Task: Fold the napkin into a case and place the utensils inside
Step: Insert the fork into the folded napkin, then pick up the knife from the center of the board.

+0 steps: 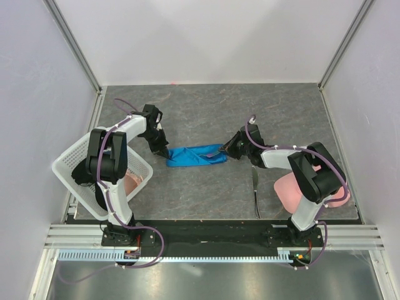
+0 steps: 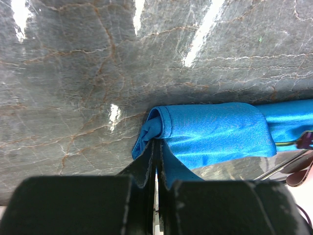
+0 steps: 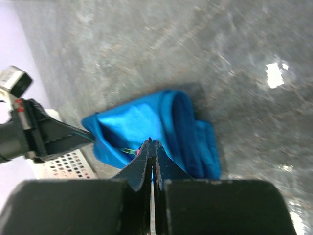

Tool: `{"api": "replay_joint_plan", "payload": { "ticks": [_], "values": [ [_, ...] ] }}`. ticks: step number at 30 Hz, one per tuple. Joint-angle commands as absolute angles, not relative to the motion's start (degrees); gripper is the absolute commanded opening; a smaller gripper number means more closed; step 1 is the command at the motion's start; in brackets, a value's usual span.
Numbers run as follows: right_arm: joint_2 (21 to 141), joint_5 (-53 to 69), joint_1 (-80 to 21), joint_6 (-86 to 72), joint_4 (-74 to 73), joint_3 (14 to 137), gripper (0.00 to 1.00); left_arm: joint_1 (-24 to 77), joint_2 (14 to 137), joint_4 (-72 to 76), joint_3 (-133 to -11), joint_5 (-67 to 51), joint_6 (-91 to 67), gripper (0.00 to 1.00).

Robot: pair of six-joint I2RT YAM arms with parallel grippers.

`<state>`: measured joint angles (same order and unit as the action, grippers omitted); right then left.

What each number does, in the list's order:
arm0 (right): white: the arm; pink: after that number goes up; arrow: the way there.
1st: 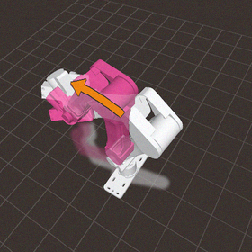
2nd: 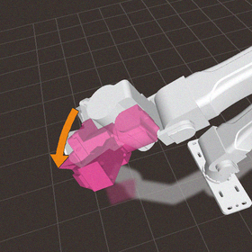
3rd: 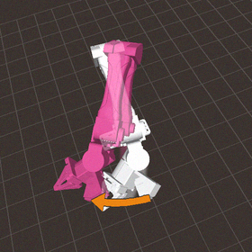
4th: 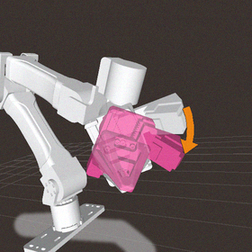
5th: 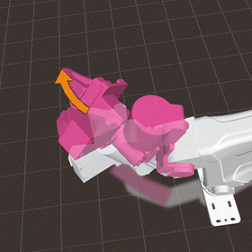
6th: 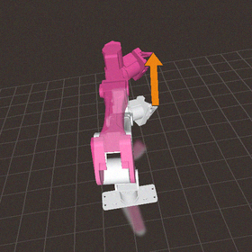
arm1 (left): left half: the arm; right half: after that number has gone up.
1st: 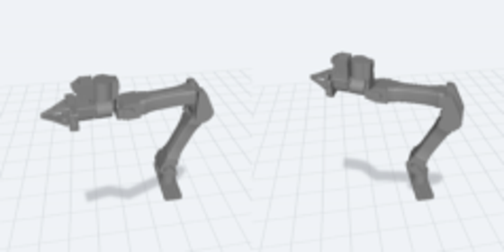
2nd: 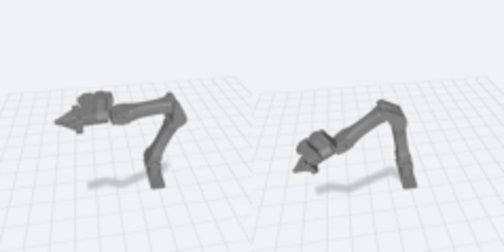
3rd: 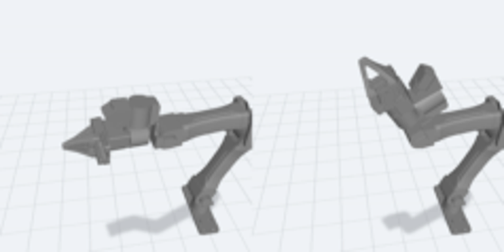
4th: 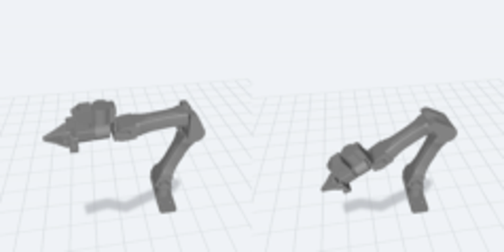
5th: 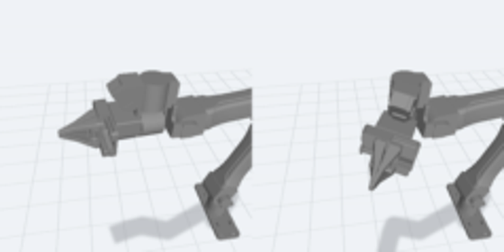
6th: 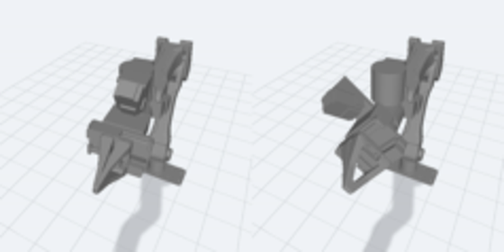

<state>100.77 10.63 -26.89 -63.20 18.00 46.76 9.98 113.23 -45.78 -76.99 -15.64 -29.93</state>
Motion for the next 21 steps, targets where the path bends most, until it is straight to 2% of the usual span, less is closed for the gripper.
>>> {"api": "replay_joint_plan", "payload": {
  "ticks": [1, 5, 8, 9, 12, 16, 18, 21],
  "values": [
    [99.2, 11.3, -27.5, -61.5, 17.1, 45.6, 0.0, 10.3, 111.8, -45.3, -75.9, -15.8, -29.3, 0.02],
    [99.9, 11.8, -27.8, -59.8, 13.4, 47.8, 0.02, 10.3, 111.5, -45.4, -75.9, -15.8, -29.4, 0.02],
    [99.3, 12.0, -27.9, -56.8, 8.1, 50.3, 0.21, 10.3, 110.8, -45.3, -76.4, -16.2, -28.8, 0.02],
    [98.9, 11.5, -27.9, -56.1, 6.2, 51.1, 0.35, 10.3, 110.4, -45.3, -76.6, -15.9, -28.6, 0.02],
    [96.8, 9.9, -27.9, -50.2, -8.0, 57.7, 0.51, 10.3, 108.3, -45.7, -77.6, -15.9, -27.7, 0.09],
    [93.0, 5.9, -27.0, -39.9, -29.4, 64.7, 0.61, 10.3, 105.8, -47.4, -79.6, -17.8, -27.0, 0.23],
    [91.9, 3.7, -26.5, -36.8, -36.8, 68.0, 0.68, 10.3, 104.2, -48.3, -80.4, -18.7, -26.9, 0.25],
    [90.8, 0.4, -25.9, -33.3, -47.7, 67.6, 0.72, 10.6, 101.7, -48.7, -80.3, -20.9, -26.6, 0.28]
  ]
}}
